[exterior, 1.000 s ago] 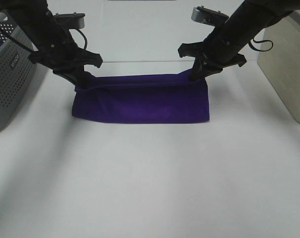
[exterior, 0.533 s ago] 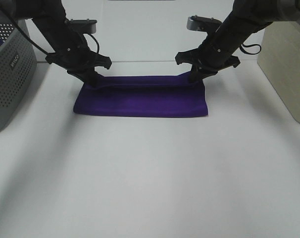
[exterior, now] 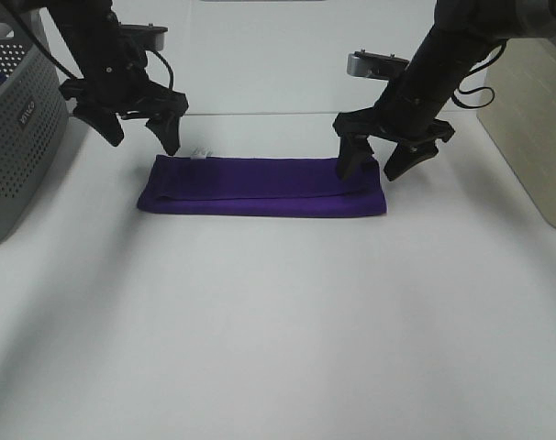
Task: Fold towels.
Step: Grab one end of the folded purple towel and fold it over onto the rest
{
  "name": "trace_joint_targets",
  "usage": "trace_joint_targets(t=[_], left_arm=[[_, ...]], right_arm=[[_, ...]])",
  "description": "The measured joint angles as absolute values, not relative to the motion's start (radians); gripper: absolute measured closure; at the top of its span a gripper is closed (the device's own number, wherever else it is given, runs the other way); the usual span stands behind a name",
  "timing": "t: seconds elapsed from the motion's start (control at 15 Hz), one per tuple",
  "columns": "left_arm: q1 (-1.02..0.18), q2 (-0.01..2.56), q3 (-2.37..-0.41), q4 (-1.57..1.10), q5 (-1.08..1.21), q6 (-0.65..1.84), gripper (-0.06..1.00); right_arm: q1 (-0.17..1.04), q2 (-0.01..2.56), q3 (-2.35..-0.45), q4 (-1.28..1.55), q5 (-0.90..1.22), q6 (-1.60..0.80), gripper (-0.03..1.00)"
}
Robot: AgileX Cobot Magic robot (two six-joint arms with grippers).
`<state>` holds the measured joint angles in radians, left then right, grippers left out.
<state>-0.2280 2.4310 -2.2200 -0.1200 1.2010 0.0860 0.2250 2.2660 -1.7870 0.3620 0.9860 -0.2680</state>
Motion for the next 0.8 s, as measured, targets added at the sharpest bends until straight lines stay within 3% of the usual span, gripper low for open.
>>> trace_joint_targets(t=[0.53,0.8], left_arm=[[-0.080,2.579,-2.224,-0.447,1.212,0.211,0.15],[-0.063,2.602,-2.231,-0.505,1.216,0.222,0.16]], right_arm=[[0.225,2.130,-1.788,0.351,1.083,-0.268,0.16],[0.225,2.130,-1.788,0.351,1.104,-0.268,0.16]])
